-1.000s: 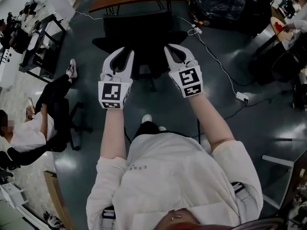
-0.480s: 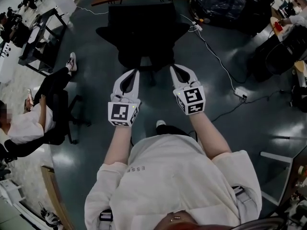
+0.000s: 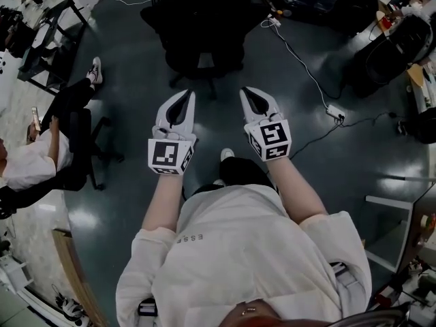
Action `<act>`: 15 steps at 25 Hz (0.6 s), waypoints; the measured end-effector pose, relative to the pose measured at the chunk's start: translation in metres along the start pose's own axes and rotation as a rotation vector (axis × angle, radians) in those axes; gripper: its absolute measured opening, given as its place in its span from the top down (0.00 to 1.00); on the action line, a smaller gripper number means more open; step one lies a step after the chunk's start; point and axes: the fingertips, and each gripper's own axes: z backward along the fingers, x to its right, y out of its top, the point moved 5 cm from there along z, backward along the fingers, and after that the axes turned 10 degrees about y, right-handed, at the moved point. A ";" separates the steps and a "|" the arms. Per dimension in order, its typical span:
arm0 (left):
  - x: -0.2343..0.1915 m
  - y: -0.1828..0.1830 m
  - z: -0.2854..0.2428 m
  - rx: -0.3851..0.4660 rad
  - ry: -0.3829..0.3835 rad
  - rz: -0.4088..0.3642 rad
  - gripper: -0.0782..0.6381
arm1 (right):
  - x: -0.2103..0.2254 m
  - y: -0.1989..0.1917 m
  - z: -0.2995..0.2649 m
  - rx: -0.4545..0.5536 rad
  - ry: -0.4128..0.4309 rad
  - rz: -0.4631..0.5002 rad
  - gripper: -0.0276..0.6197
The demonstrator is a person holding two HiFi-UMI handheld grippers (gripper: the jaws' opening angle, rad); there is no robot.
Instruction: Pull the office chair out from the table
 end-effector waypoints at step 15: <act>0.023 -0.005 0.063 -0.010 0.005 0.011 0.87 | -0.061 -0.020 0.039 -0.013 0.043 -0.031 0.97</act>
